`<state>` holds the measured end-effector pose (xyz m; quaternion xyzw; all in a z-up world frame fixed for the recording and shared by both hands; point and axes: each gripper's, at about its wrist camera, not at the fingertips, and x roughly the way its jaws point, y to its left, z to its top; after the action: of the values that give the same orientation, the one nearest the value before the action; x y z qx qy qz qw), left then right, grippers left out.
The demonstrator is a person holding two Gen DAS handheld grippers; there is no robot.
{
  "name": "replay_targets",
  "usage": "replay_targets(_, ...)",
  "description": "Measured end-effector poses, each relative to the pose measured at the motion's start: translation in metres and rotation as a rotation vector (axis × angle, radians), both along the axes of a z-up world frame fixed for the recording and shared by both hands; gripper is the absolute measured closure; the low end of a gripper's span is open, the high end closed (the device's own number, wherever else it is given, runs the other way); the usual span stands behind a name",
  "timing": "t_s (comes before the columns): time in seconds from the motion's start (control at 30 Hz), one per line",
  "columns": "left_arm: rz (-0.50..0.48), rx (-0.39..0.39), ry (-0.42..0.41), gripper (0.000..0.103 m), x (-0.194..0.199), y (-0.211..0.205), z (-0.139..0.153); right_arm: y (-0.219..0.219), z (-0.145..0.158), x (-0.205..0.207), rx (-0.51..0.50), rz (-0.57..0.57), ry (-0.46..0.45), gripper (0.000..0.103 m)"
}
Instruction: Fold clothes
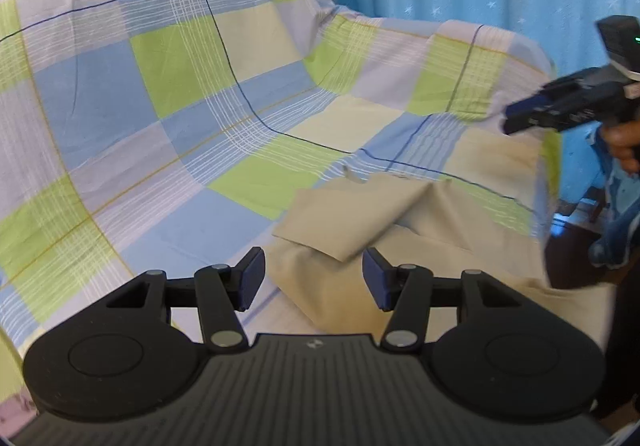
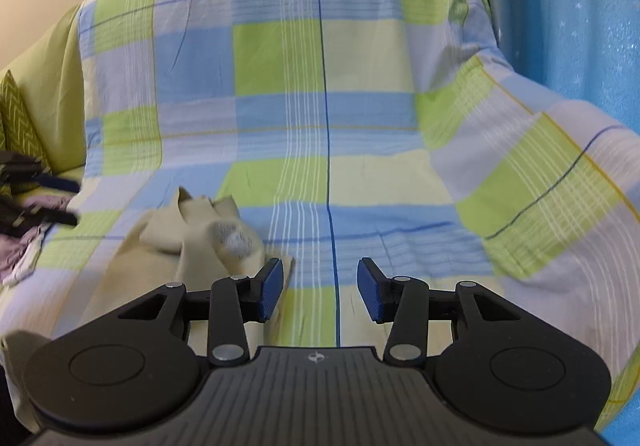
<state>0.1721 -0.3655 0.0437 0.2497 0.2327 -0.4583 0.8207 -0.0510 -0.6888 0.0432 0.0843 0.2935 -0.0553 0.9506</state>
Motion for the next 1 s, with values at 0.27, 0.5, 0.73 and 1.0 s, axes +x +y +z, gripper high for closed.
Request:
replay_targets(0.27, -0.058, 0.073, 0.071, 0.054, 0.089, -0.06, -0.058, -0.006, -0.038, 0.024, 0.083, 0.035, 0.042, 0.058)
replay_targets(0.5, -0.26, 0.068, 0.179, 0.055, 0.112, -0.082, -0.088, -0.019, -0.056, 0.035, 0.144, -0.011, 0.042, 0.057)
replay_targets(0.73, -0.328, 0.04, 0.33, 0.081, 0.124, -0.078, -0.089, -0.01, -0.06, 0.038, 0.157, -0.003, 0.045, 0.052)
replay_targets(1.0, -0.345, -0.014, 0.272, 0.103, 0.111, -0.063, -0.072, 0.001, -0.062, 0.041, 0.177, 0.021, 0.06, 0.048)
